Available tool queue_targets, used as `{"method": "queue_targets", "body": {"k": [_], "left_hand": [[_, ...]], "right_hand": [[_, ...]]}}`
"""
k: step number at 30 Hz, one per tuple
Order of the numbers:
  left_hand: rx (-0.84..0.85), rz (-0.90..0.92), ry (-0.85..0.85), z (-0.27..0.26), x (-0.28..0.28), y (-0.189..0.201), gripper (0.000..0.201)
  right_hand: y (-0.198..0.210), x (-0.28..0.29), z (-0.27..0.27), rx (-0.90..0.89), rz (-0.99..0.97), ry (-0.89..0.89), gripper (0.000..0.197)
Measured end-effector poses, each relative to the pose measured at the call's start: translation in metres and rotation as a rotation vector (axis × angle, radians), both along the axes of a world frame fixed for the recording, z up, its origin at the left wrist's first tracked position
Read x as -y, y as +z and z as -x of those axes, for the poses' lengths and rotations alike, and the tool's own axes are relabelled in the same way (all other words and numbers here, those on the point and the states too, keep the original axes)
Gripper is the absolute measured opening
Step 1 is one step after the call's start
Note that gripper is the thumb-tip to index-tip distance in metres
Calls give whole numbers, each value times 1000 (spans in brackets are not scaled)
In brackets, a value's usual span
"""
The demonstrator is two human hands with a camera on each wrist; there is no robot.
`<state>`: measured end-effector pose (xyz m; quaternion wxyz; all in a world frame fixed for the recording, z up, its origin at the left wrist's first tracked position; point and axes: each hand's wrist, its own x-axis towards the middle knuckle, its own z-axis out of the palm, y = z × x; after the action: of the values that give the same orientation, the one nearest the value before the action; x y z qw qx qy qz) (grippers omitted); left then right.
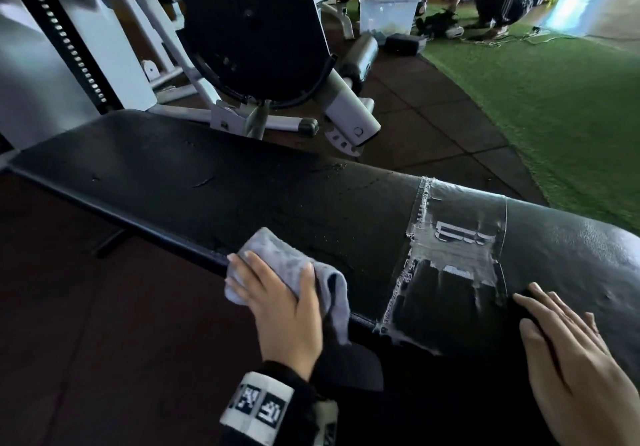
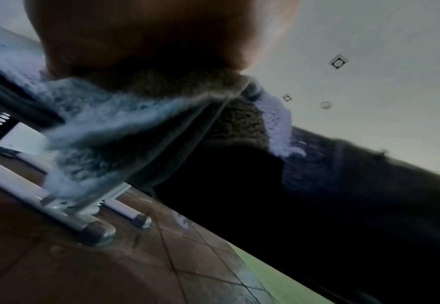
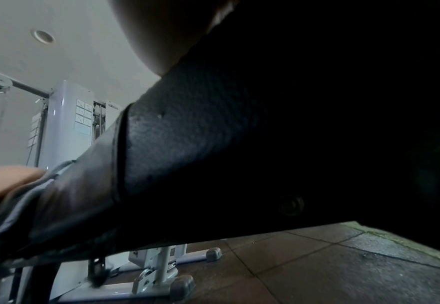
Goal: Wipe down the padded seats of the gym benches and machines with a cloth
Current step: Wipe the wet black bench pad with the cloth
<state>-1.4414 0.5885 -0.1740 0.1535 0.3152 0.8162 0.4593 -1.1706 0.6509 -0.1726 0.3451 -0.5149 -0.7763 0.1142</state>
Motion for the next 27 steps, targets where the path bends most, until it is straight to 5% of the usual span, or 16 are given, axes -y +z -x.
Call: {"method": "queue_targets", "body": {"k": [3,8,13,19,23,27], "left_hand": [[-39,105,-35,26,1,7,94],[-429,472,-142,76,-18,19,73],[-598,679,-404,77,-64,41,66],[-778,430,-789,19,-48,35,69],[-767,145,-817,29,-11,20,58],[-796,101,-749,79,4,14,53]], "right_hand": [[0,0,2,4,-4,-6,57],[-2,1,3,57,-21,-18,63],[-5,2,3,95,-27,-26,75],[-7,0,-1,108,-36,0,71],[-7,-1,-3,79,-44,17,66],[-6,0,-2,84,-76,4,56]]}}
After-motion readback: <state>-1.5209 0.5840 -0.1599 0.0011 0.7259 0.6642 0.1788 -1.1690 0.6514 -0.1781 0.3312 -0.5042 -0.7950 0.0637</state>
